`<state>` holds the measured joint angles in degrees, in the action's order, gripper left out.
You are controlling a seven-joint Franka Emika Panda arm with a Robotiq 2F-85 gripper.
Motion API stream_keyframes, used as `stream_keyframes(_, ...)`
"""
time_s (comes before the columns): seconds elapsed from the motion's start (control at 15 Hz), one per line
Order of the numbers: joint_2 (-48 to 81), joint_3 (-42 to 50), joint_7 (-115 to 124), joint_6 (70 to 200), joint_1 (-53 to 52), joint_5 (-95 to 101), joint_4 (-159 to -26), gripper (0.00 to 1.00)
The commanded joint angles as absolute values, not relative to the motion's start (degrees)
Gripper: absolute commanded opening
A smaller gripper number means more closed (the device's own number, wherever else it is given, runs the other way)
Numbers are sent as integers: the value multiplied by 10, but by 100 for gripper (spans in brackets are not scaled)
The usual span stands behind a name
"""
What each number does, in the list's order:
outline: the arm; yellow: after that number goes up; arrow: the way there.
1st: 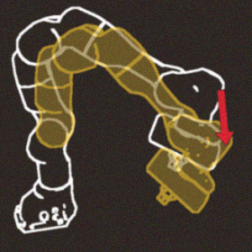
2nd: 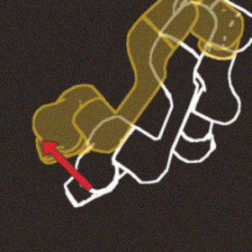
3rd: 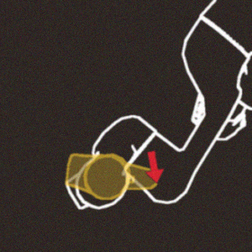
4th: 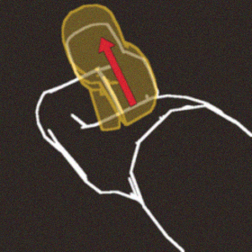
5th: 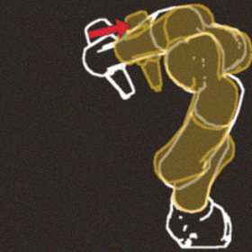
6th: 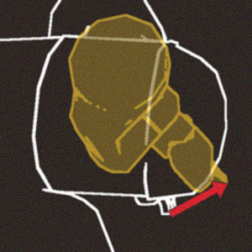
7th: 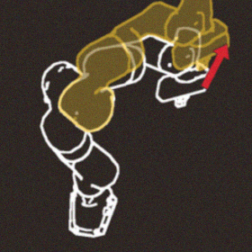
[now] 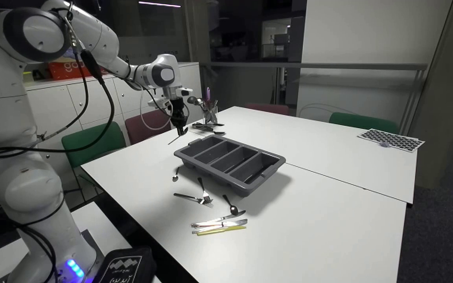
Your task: Pick up one spoon and put it in the grey object
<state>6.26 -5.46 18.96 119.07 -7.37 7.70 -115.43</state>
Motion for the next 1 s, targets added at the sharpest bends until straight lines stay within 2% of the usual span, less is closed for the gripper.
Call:
stream_keyframes(0.0, 113, -49, 128, 1122, -66, 66, -1045, 2)
stream_keyframes(0.93, 399, -40, 52, 914, -90, 72, -618, 2)
